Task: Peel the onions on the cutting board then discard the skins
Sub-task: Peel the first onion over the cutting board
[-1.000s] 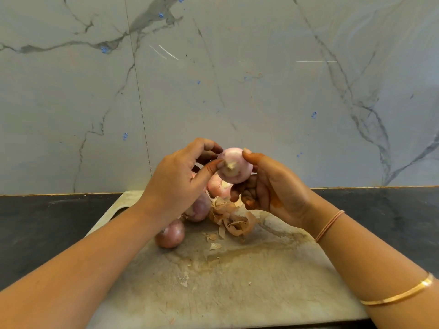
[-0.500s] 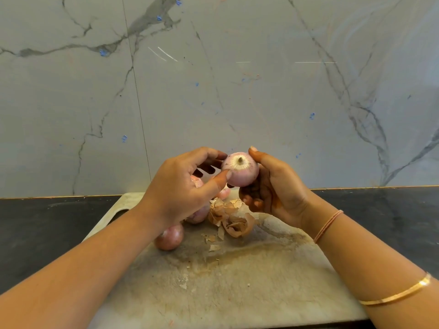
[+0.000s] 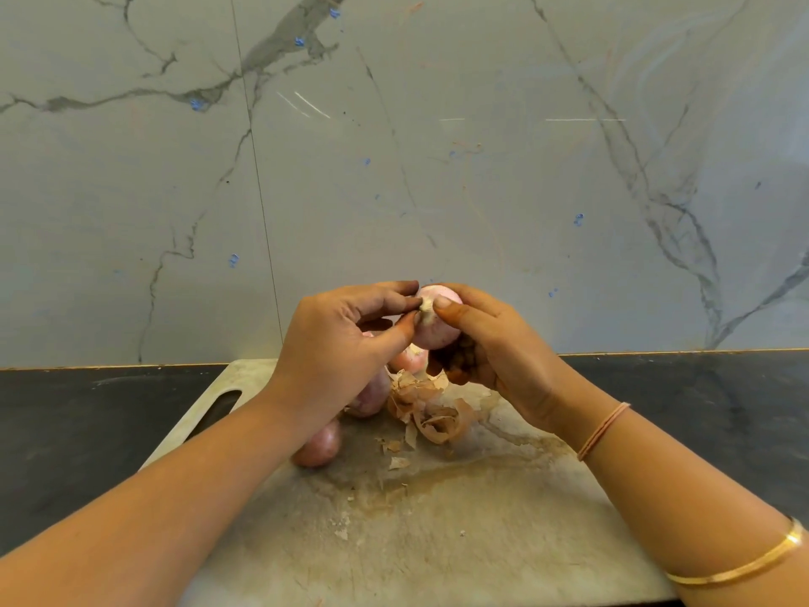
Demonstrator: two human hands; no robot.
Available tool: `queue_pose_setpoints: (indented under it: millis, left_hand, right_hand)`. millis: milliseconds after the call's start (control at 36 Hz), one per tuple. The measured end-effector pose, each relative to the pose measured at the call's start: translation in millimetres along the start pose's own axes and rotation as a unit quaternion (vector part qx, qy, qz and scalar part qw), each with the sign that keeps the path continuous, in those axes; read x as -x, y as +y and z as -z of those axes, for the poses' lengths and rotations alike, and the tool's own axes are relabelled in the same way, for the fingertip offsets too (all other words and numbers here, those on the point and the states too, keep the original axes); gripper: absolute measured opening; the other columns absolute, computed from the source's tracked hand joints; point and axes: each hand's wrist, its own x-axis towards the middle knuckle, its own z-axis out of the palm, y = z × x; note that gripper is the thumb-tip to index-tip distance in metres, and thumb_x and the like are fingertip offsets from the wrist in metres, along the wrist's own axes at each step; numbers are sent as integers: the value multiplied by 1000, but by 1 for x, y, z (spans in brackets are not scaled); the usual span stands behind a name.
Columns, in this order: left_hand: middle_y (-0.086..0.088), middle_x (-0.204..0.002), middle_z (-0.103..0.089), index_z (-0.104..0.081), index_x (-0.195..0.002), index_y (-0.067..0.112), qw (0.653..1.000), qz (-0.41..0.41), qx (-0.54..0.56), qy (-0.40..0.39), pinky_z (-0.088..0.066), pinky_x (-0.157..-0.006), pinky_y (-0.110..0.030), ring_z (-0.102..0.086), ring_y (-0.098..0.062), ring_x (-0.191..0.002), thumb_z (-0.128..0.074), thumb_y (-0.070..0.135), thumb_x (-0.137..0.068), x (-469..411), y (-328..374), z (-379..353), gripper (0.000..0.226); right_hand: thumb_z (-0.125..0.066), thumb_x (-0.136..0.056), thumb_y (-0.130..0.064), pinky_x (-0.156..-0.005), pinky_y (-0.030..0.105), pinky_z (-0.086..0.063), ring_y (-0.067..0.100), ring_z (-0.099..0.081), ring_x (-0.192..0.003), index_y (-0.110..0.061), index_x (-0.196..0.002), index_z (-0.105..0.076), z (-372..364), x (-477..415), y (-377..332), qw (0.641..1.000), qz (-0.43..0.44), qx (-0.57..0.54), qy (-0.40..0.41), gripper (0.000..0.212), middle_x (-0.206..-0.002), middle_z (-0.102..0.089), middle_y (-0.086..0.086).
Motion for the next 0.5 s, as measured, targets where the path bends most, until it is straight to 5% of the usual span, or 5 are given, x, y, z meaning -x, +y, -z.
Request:
queue_pose_setpoints:
  millis: [333, 500]
  left_hand:
    - [12, -95, -71, -70, -86, 27, 1000, 14, 11, 23, -56, -82, -24, -68, -5, -93, -69, 1, -81, -3, 0, -1, 26]
    - [17, -92, -68, -68, -90, 26, 1000, -1, -17, 10, -52, -76, -12, -67, 1, -87, -66, 0, -83, -5, 2, 3, 27]
  right_hand:
    - [-54, -96, -20, -59, 24, -46, 17, -55, -66, -17, -123, -54, -3, 1, 1, 998, -16, -51, -34, 27, -80, -62, 9]
    - [-53, -95, -23, -57, 23, -44, 13, -55, -60, -10, -115, -55, -4, 2, 1, 995, -36, -85, -47, 24, -73, -61, 7]
